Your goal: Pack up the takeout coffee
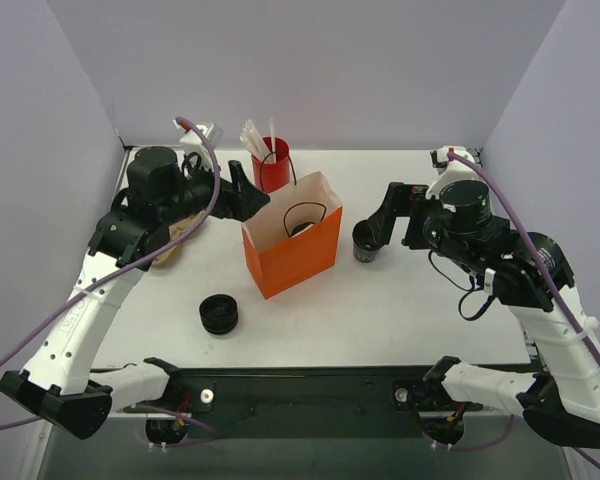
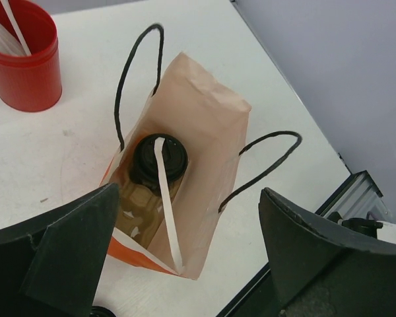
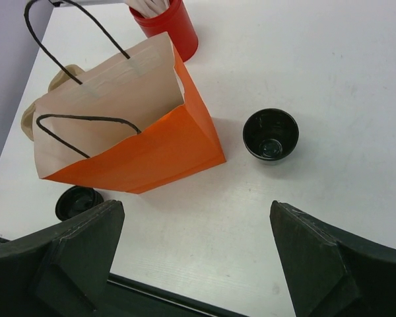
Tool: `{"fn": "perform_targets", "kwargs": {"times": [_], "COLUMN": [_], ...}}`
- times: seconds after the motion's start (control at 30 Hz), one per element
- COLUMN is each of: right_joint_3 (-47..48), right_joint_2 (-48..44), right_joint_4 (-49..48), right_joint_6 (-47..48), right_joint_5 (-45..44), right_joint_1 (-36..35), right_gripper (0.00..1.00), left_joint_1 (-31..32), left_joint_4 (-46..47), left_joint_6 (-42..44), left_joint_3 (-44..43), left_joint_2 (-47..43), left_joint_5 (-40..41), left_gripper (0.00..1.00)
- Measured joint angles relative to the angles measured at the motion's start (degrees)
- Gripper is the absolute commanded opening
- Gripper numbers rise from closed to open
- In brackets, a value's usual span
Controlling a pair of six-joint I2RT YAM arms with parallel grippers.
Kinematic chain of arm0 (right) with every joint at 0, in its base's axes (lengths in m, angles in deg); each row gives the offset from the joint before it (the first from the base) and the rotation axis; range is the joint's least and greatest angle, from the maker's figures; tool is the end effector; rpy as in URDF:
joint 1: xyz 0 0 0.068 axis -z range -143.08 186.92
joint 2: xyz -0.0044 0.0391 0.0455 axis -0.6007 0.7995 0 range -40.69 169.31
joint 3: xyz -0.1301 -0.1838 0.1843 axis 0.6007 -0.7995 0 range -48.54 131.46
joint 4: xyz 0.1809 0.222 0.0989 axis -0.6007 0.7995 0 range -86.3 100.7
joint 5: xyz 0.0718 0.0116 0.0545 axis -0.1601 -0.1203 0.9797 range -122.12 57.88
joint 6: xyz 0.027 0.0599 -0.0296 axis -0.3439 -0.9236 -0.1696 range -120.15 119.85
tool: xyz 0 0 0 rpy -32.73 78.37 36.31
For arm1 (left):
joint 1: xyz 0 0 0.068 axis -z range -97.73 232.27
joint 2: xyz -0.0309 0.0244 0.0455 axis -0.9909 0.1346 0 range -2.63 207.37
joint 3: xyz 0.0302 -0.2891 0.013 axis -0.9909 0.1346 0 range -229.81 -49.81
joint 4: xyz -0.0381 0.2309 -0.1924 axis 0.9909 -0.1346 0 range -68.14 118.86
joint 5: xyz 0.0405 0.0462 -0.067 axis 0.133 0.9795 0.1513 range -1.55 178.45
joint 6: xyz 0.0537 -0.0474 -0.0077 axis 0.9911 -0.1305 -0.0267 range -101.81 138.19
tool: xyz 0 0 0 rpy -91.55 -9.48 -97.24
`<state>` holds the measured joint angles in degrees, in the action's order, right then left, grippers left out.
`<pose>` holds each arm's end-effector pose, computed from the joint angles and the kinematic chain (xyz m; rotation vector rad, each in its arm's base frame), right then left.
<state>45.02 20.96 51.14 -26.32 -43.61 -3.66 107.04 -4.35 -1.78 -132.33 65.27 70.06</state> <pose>0.1799 0.1385 0.5305 -0.0931 1.8809 0.6276 0.2661 -0.1436 0.4649 0.3088 1.9414 -0.8266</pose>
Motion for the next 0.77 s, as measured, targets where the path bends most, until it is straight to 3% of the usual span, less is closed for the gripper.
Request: {"fn": "perform_targets", "kwargs": {"times": [0.17,0.47,0.77], "right_joint_3": [2.6,3.5,3.4], "right_joint_2": [0.1,-0.8,-2.2], "right_joint_4": [0.7,0.8,0.4], "right_joint_6": [-0.6,-0.9,-2.0], "right_joint_5": [-1.8,-3.5,-4.2], "right_joint_1": [0.0,0.0,0.0], "right_gripper": [1.0,1.0,1.0], "left_joint_1": [0.0,0.0,0.0], "left_joint_4": [0.3,4.2,5.1], "left_joint_6": [-0.5,-2.4,-3.4], "left_joint_3": [-1.8,4.3,7.8], "left_joint_2": [-3.1,-15.1,-16.9], "left_joint_5": [-0.1,-1.2,-1.9], "left_gripper": [0.97,0.97,0.97]}}
